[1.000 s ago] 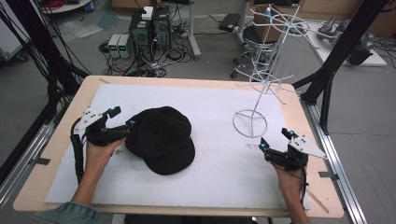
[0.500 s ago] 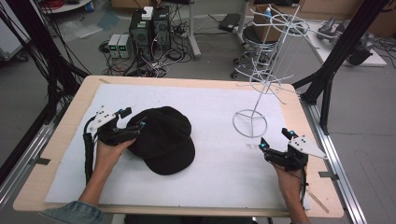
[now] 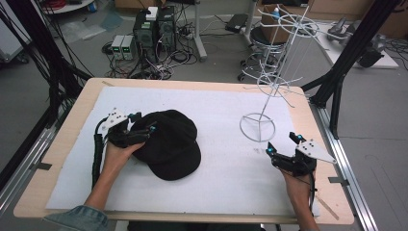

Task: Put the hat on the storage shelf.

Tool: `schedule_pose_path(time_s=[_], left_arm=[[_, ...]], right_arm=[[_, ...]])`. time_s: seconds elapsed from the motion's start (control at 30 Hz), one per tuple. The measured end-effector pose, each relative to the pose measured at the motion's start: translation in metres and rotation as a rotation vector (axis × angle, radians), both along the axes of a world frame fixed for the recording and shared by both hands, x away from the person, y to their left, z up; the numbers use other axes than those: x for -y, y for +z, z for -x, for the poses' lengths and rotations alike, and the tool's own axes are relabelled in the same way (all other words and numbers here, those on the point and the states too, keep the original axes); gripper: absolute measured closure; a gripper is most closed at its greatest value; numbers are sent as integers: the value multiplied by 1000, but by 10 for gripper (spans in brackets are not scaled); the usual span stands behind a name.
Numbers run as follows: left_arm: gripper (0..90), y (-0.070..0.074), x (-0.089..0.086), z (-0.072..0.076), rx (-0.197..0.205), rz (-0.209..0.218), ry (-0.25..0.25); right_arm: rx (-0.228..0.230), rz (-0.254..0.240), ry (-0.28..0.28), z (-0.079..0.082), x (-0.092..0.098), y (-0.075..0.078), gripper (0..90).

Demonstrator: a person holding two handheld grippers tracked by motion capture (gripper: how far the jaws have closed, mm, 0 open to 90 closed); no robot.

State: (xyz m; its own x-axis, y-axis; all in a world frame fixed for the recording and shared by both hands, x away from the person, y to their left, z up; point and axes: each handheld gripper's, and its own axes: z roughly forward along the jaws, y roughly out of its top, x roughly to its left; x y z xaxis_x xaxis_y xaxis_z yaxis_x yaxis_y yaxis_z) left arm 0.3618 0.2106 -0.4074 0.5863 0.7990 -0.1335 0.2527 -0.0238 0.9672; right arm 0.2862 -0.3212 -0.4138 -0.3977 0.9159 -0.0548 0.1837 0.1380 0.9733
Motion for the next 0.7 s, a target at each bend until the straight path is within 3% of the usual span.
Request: schedule_pose_path(time_s=[0.13, 0.47, 0.7], left_arm=[[204, -2, 0, -2, -29, 16, -8], [211, -4, 10, -5, -56, -39, -20], [385, -7, 12, -5, -97, -87, -26]], right_arm=[[0, -1, 0, -1, 1, 0, 116], [-7, -8, -2, 0, 1, 0, 116], [-4, -2, 4, 0, 0, 0, 116]])
